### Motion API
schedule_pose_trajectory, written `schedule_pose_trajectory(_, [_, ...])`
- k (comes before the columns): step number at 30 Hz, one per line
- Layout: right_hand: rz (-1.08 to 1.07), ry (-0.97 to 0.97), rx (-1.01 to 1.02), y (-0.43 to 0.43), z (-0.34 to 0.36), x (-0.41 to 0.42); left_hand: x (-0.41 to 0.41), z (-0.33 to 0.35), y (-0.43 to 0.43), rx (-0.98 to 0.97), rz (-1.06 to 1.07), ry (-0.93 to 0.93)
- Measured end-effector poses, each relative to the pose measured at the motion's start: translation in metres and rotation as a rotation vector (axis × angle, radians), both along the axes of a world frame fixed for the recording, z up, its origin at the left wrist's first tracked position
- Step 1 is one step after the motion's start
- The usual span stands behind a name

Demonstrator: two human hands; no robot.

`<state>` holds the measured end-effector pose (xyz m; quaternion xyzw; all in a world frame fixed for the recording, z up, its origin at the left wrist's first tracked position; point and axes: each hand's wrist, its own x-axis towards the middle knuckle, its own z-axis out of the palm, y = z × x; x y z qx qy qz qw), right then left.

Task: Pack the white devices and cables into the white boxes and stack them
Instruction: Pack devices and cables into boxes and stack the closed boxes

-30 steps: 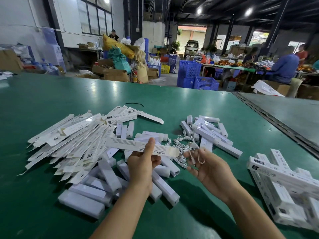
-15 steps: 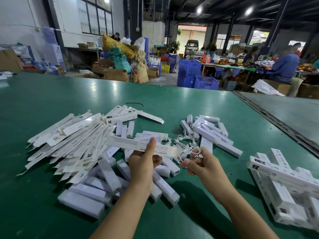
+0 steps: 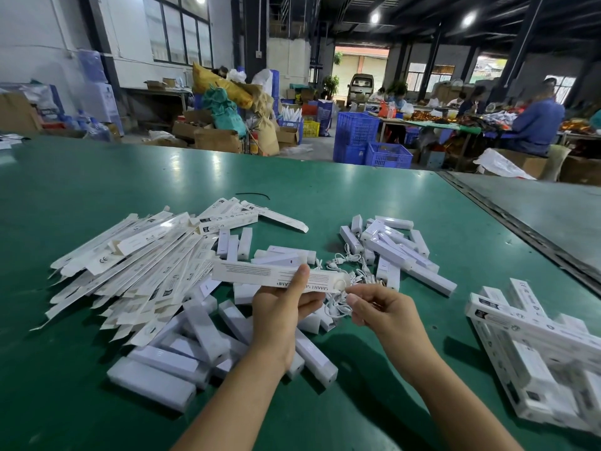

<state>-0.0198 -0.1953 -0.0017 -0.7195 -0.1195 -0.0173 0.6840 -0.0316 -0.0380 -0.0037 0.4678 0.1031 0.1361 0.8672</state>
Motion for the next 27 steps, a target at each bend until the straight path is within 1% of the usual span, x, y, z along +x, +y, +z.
schedule_pose_trajectory(5, [-0.009,0.01,0.086,-0.002,-0.002,0.002,0.004,-0.004,0.0,0.036,-0.025,0.104])
schedule_pose_trajectory(9, [-0.005,-0.021,0.111,-0.002,-0.005,0.004,0.005,-0.004,0.003,-0.04,-0.011,0.093])
schedule_pose_trajectory(11, [-0.039,-0.036,0.135,-0.003,-0.007,0.006,0.006,-0.005,0.006,-0.002,0.025,0.11])
schedule_pose_trajectory(14, [-0.116,-0.064,0.205,-0.006,-0.008,0.01,0.005,-0.006,0.01,0.156,0.052,0.187])
schedule_pose_trajectory(18, [-0.135,-0.09,0.232,-0.009,-0.007,0.011,-0.002,-0.004,0.016,0.54,0.047,0.249])
schedule_pose_trajectory(20, [-0.117,-0.096,0.221,-0.009,-0.006,0.01,-0.005,-0.003,0.016,0.696,0.066,0.244])
schedule_pose_trajectory(21, [-0.105,-0.1,0.212,-0.008,-0.006,0.009,-0.006,-0.002,0.016,0.781,0.107,0.231])
schedule_pose_trajectory(23, [-0.084,-0.115,0.198,-0.006,-0.005,0.008,-0.007,0.0,0.014,0.928,0.186,0.15])
schedule_pose_trajectory(25, [-0.072,-0.136,0.188,-0.005,-0.003,0.005,-0.01,0.003,0.008,0.942,0.12,0.035])
schedule_pose_trajectory(27, [-0.054,-0.162,0.163,-0.005,-0.002,0.002,-0.013,0.004,0.001,0.898,0.022,-0.019])
